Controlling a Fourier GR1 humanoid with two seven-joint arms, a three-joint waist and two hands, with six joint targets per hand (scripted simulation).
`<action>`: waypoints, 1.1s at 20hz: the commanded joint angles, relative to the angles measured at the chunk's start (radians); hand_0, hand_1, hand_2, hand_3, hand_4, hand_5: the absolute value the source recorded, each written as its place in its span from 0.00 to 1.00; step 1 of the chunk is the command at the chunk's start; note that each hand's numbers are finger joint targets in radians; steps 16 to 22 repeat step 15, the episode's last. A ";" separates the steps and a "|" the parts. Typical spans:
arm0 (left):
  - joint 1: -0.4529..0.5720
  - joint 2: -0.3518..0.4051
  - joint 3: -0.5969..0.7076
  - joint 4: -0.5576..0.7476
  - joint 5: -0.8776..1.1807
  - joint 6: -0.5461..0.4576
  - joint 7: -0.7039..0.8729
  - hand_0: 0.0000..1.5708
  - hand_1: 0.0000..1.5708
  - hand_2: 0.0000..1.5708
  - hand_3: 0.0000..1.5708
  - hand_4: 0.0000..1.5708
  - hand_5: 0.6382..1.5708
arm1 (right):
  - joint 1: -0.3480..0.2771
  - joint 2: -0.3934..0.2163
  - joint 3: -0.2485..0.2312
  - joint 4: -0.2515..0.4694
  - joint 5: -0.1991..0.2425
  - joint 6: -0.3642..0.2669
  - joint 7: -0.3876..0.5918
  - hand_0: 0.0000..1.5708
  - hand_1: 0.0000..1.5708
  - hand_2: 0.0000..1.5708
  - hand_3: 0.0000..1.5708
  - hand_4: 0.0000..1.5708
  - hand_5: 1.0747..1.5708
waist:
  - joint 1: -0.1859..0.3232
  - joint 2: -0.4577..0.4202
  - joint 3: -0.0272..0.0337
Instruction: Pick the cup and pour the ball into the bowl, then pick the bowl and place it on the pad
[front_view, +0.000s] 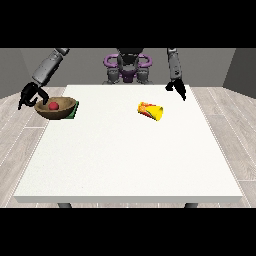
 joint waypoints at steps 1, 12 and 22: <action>-0.010 -0.021 -0.006 0.023 -0.014 0.009 0.010 0.00 0.00 0.00 0.00 0.63 0.85 | -0.045 0.033 -0.018 0.019 -0.025 -0.009 0.050 1.00 1.00 1.00 0.00 0.52 0.97 | -0.002 -0.016 -0.0017; 0.148 -0.047 -0.057 -0.159 0.004 -0.023 -0.010 0.00 0.00 0.00 0.00 0.61 0.83 | -0.067 -0.090 -0.055 0.094 -0.064 0.146 0.152 0.00 0.00 0.00 0.00 0.00 0.58 | -0.002 0.026 -0.0012; 0.134 -0.086 -0.058 -0.033 -0.009 0.003 0.023 0.00 0.00 0.00 0.00 0.61 0.83 | -0.040 -0.063 -0.043 0.071 -0.071 0.181 0.189 0.00 0.00 0.00 0.00 0.08 0.51 | -0.042 -0.122 -0.0031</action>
